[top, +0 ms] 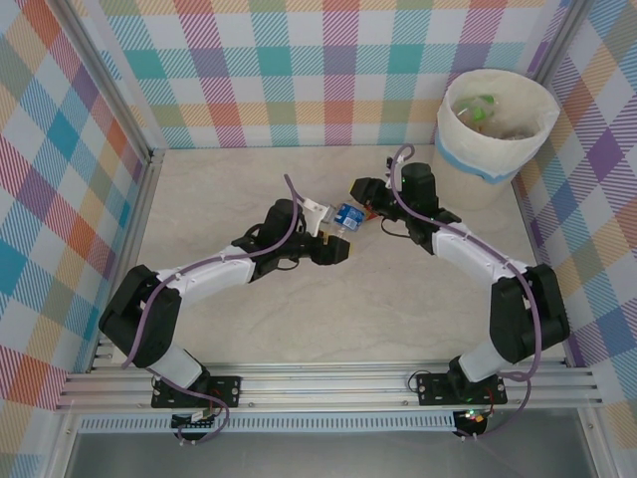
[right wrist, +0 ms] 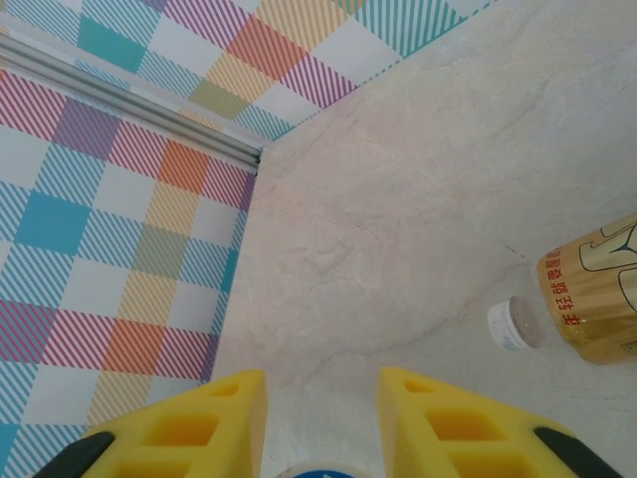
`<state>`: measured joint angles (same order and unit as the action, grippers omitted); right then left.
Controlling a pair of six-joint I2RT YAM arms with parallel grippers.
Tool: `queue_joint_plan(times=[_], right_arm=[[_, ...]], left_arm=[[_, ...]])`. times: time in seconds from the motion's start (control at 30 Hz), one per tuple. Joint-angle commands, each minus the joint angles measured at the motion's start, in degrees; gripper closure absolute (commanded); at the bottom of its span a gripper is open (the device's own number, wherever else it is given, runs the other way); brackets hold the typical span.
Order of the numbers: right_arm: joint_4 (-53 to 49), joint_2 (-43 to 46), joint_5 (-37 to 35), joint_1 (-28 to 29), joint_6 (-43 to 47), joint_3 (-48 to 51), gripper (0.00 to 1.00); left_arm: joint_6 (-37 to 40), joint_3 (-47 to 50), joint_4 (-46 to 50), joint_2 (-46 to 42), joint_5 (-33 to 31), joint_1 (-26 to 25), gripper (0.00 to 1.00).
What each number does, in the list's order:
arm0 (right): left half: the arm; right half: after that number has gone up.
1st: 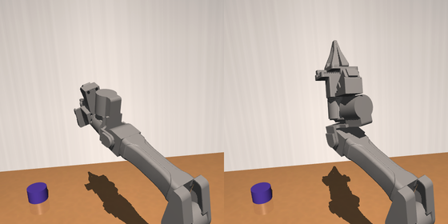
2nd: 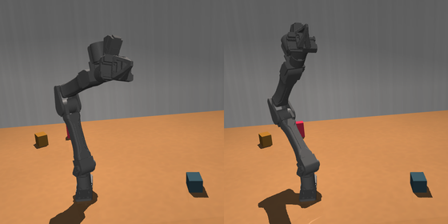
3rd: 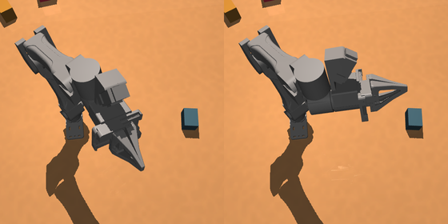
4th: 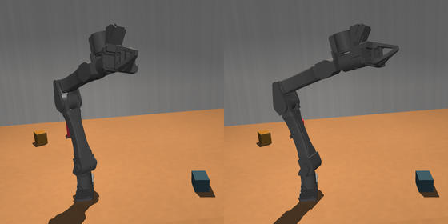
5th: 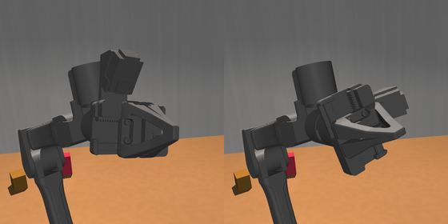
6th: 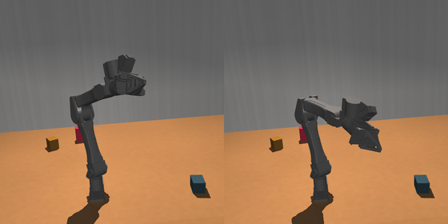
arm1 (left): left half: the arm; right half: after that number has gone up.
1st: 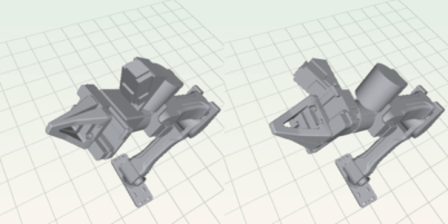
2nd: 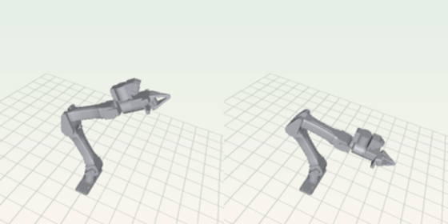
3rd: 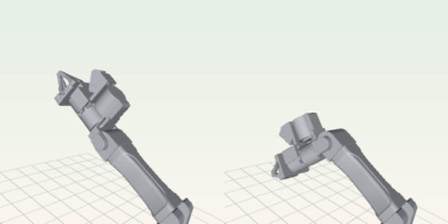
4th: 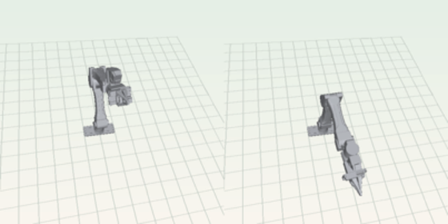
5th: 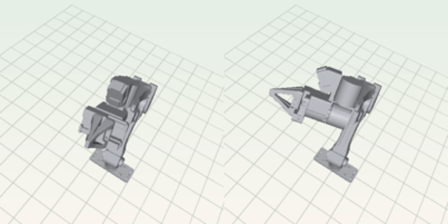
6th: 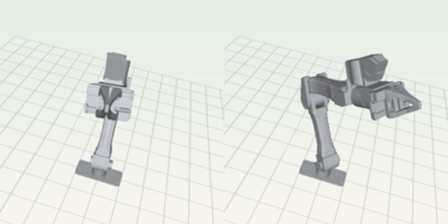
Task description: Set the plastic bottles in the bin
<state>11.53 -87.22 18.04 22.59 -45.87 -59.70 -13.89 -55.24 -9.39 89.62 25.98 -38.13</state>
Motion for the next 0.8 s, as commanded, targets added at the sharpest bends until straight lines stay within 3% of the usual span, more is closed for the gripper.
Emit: queue_joint_plan(times=[0.0,0.07,0.17,0.37,0.57,0.77], right_arm=[[-0.4,3.1,-0.7,0.1,2.4,0.6,1.00],[-1.1,3.6,-1.7,-0.1,2.5,0.5,1.00],[-1.8,4.1,-3.1,-1.1,2.5,0.5,1.00],[-3.0,5.5,-5.8,-5.5,1.9,0.5,1.00],[-2.3,6.8,-8.1,-10.6,0.3,-0.1,1.00],[-0.6,7.9,-12.3,-14.1,-1.4,-2.3,1.00]], left_arm=[[-1.8,-1.2,-1.0,0.1,-3.1,-0.2,0.34],[-2.4,-0.8,-1.1,-0.3,-3.6,-0.2,0.16],[-3.3,0.4,-2.2,-1.9,-4.6,-0.2,0.00],[-5.5,7.4,-7.6,-7.9,-9.0,-0.2,0.00],[-10.6,15.7,-8.0,-15.9,-30.8,-0.1,0.00],[-13.6,21.4,-7.8,-22.2,-40.8,-0.1,0.00]])
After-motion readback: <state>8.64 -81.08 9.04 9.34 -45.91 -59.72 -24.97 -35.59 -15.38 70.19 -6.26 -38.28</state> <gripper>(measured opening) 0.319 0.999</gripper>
